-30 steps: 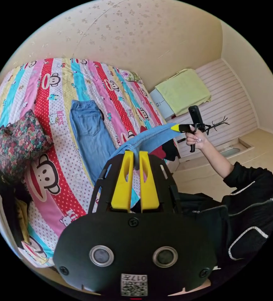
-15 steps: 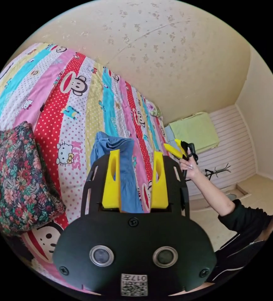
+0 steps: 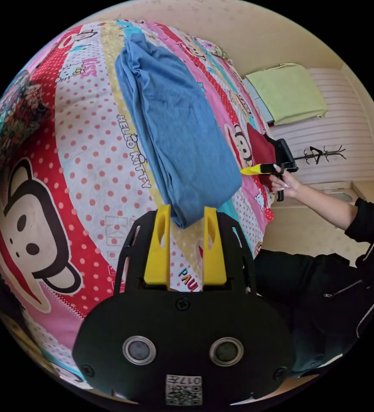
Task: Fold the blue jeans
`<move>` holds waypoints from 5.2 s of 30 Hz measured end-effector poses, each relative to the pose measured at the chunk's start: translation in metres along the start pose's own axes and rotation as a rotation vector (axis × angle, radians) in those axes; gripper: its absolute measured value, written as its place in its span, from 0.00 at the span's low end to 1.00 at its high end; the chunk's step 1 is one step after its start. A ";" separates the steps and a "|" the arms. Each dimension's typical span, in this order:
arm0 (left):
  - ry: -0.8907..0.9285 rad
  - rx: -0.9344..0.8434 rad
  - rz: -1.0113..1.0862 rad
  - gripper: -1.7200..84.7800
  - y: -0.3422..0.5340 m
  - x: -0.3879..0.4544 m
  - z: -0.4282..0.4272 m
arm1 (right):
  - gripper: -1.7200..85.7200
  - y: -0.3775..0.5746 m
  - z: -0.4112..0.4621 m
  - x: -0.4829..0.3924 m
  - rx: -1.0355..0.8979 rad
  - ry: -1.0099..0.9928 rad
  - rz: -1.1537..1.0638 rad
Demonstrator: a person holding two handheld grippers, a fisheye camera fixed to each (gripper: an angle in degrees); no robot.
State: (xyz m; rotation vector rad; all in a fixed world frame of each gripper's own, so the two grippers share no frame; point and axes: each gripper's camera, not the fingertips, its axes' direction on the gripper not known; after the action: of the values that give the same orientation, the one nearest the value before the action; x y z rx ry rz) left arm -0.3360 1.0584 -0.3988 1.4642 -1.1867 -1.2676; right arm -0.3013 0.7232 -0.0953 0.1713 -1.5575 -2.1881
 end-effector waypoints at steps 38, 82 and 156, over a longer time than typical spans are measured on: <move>0.114 0.055 -0.273 0.03 0.095 -0.002 -0.012 | 0.10 0.077 -0.015 0.044 0.056 0.007 0.064; -0.163 0.242 -0.450 0.13 0.163 0.036 -0.121 | 0.17 0.195 -0.058 0.086 0.494 -0.549 0.597; 1.319 0.886 -0.784 0.13 0.098 0.037 -0.128 | 0.13 0.029 -0.114 -0.033 0.357 -0.740 0.570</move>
State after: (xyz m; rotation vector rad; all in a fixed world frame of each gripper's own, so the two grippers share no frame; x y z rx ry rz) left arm -0.2205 1.0049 -0.2936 2.8522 -0.1519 0.1615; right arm -0.2236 0.6307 -0.1145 -0.9563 -2.0303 -1.5636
